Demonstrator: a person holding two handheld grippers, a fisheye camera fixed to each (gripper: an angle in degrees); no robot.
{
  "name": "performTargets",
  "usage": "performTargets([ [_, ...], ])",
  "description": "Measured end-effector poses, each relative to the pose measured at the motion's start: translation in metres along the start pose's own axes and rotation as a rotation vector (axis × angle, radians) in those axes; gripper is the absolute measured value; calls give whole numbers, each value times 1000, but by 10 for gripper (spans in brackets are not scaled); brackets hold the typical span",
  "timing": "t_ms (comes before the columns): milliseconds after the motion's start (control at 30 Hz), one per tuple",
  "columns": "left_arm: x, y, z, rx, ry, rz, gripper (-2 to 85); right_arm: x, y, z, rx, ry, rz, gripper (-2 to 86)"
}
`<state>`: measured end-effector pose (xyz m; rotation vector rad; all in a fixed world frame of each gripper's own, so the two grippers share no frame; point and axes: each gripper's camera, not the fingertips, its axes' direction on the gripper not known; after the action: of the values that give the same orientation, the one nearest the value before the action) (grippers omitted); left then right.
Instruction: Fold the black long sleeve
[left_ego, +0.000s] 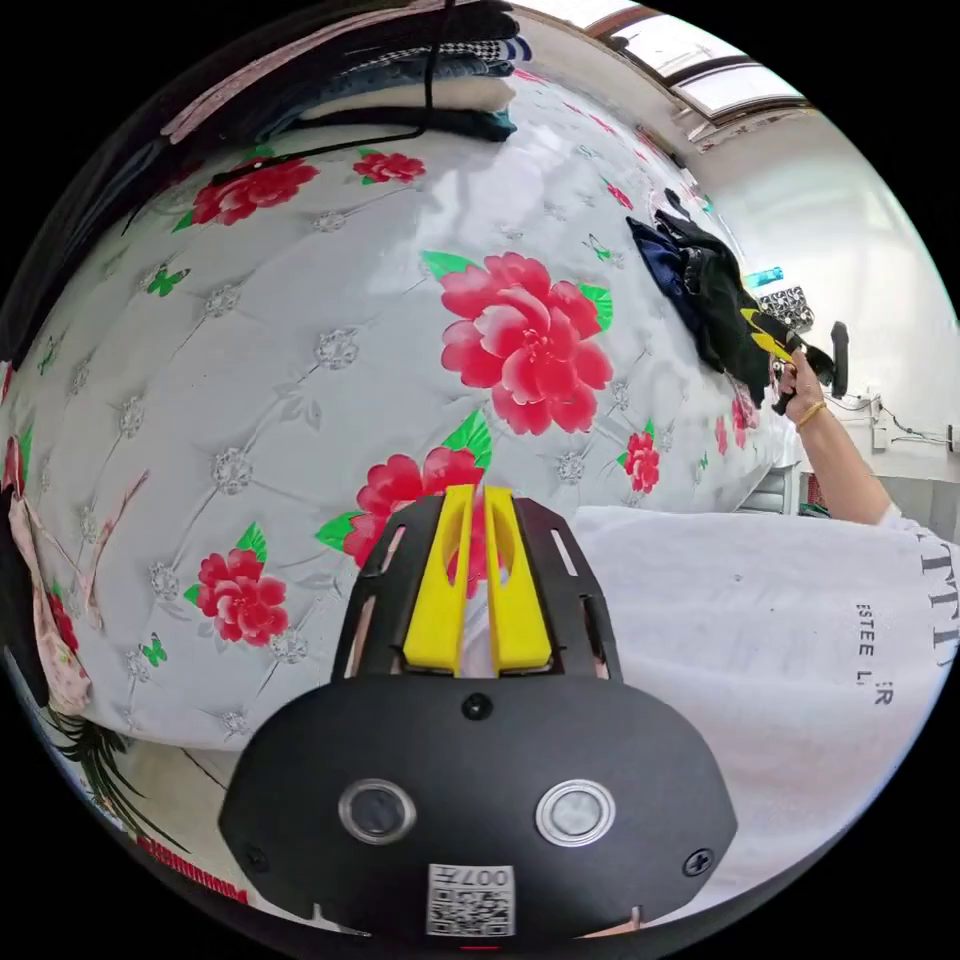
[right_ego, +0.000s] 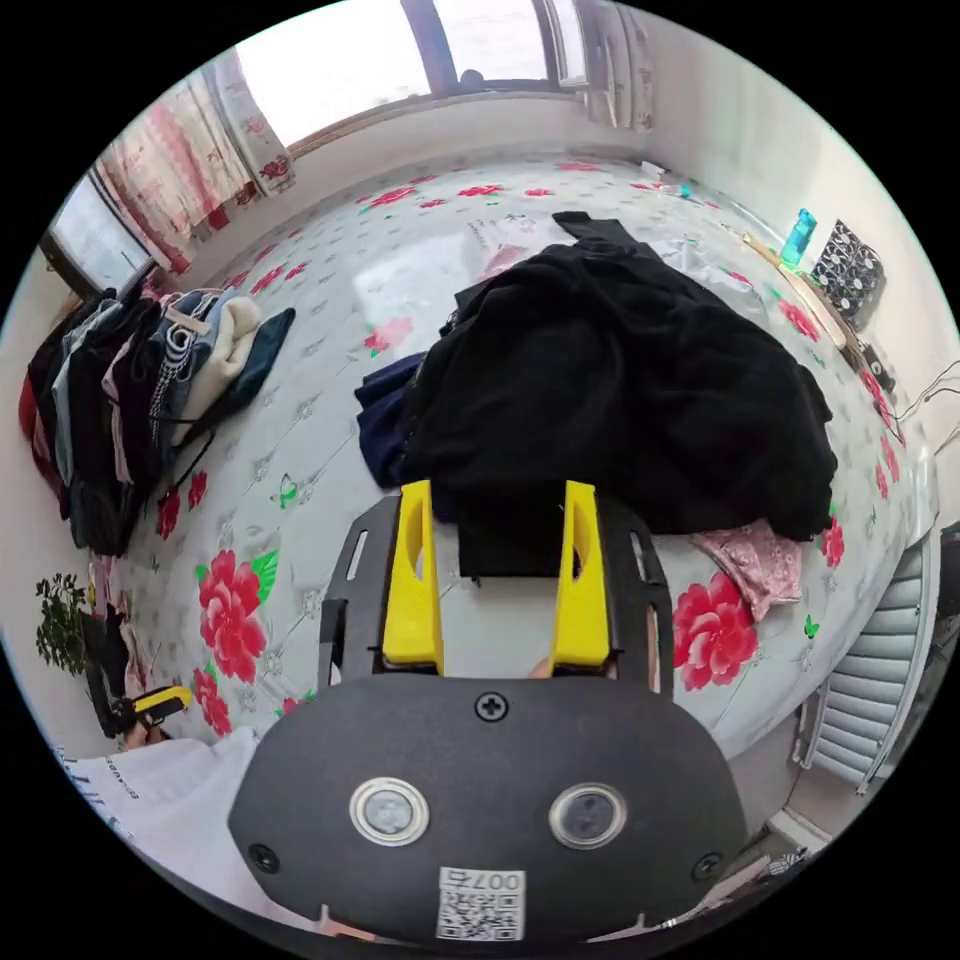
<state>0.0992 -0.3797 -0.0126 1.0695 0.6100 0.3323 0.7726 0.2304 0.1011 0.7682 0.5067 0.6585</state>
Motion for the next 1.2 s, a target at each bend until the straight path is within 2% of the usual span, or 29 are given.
performTargets([
  [67, 17, 7, 1, 25, 9, 4, -4, 16, -21, 16, -41, 20, 53, 143],
  [167, 27, 26, 5, 24, 0, -18, -8, 47, -34, 76, -277, -141, 185, 137],
  [200, 28, 31, 5, 24, -7, -28, -9, 52, -30, 74, -211, -145, 228, 132],
  [400, 31, 69, 2, 24, -34, -77, -10, 56, -12, 41, -134, -195, 207, 69],
  [533, 41, 82, -8, 39, -69, -26, -10, 38, 21, -42, 68, -259, 72, 42],
  [667, 53, 96, -21, 88, -33, 34, -10, 4, 68, -94, 139, -231, -53, 25],
  [767, 59, 109, -31, 117, 18, 75, -9, -21, 104, -125, 178, -430, -96, 18],
  [867, 64, 127, -51, 173, 27, 115, -7, -86, 135, -154, 192, -581, -250, 16],
  [1000, 55, 153, -77, 278, 53, 93, -4, -248, 186, -168, 38, -750, -686, 19],
  [1133, 7, 190, -101, 359, 44, -124, -8, -375, 248, -166, -194, -1050, -1059, 37],
  [1200, -22, 212, -109, 361, -16, -268, -8, -401, 261, -169, -224, -993, -1172, 47],
])
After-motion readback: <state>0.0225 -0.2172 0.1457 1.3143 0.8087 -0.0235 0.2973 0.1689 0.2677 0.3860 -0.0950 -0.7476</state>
